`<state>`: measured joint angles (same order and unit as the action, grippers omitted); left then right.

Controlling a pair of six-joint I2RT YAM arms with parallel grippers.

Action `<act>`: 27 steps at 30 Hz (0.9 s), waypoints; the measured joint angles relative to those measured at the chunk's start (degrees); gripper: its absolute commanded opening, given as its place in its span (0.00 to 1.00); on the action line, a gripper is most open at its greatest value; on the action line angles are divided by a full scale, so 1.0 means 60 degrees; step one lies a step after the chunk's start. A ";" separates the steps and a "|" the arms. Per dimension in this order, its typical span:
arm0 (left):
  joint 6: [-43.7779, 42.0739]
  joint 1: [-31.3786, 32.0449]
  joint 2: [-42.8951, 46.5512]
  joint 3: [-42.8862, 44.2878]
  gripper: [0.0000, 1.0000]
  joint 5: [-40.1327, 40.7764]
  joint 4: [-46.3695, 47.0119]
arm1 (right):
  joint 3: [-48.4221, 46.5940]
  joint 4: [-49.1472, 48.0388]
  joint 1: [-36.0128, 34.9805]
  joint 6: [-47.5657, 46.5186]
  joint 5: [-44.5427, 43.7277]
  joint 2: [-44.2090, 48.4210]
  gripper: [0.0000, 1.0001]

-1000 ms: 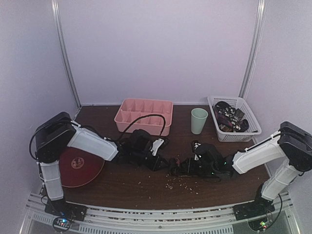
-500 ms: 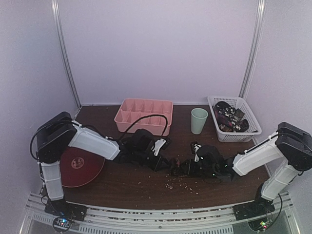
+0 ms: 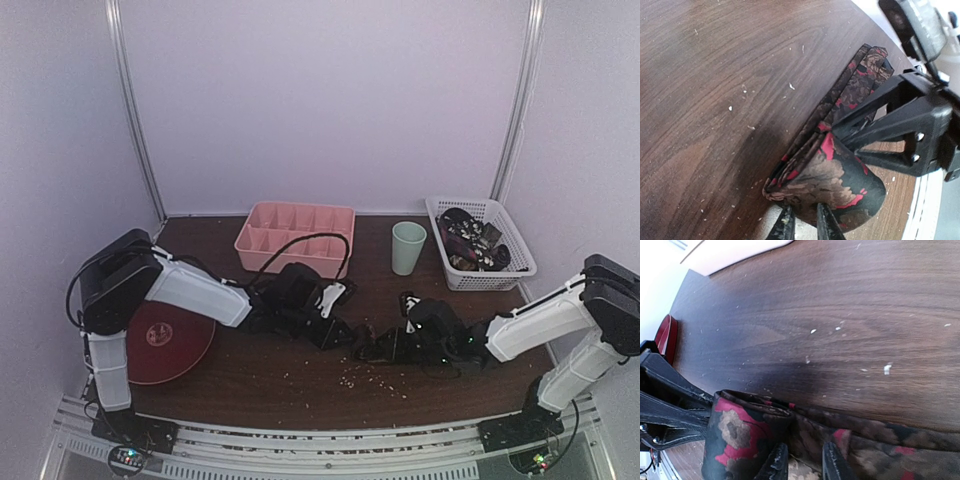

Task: Roll the ties
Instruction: Roll the tie at the center of the board.

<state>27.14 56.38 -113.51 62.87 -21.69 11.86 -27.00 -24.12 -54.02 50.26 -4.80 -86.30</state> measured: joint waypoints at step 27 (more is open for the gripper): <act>-0.0087 0.0364 -0.0801 0.1286 0.17 0.0182 -0.0357 | 0.0346 0.0397 0.0353 0.0372 -0.0095 0.1147 0.45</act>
<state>26.61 58.57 -118.32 70.59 -20.60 9.72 -24.93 -21.74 -51.90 52.49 -5.37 -79.42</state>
